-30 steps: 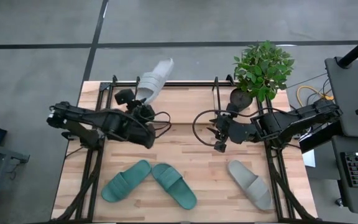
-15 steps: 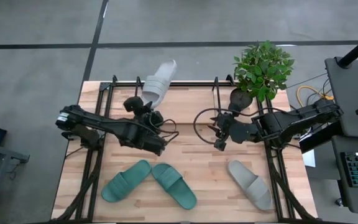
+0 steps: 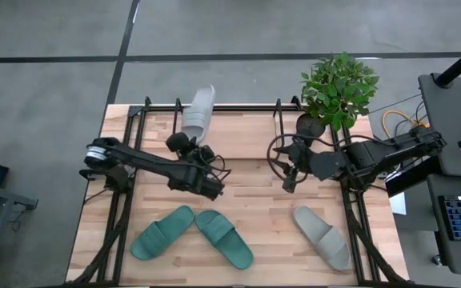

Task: Pick and place slides into the shelf
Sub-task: Put the left gray slide on the shelf

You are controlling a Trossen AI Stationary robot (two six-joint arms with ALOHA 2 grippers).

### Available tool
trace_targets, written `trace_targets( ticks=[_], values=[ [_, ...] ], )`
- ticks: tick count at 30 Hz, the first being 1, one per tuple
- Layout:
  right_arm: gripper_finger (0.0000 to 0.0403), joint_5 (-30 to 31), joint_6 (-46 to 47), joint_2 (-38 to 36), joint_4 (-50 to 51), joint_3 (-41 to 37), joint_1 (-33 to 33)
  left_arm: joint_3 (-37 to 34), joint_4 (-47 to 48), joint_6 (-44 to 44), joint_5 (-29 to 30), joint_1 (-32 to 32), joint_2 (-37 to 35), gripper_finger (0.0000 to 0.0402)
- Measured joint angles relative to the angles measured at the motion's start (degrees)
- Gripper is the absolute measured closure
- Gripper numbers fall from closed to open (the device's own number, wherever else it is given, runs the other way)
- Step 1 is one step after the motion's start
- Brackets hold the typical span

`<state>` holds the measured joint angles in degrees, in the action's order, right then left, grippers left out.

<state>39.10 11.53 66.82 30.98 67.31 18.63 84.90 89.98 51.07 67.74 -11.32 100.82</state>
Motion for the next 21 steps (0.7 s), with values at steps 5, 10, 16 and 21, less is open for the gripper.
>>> trace_targets(
  ticks=[5,10,16,21],
  values=[
    [0.0264,0.0,0.0,0.0,0.0,-0.2,0.0,0.0,0.0,2.7,-2.5,0.7,5.0,0.0387],
    [0.0264,0.0,0.0,0.1,0.0,-0.6,0.0,0.0,0.0,4.2,-3.0,0.8,9.5,0.0387],
    [0.0264,0.0,0.0,0.1,0.1,-0.8,0.0,-0.4,0.0,6.1,-7.5,1.2,12.9,0.0387],
    [0.0264,0.0,0.0,0.1,0.1,-0.8,0.0,-1.9,0.0,8.7,-9.0,1.2,13.7,0.0387]
  ],
)
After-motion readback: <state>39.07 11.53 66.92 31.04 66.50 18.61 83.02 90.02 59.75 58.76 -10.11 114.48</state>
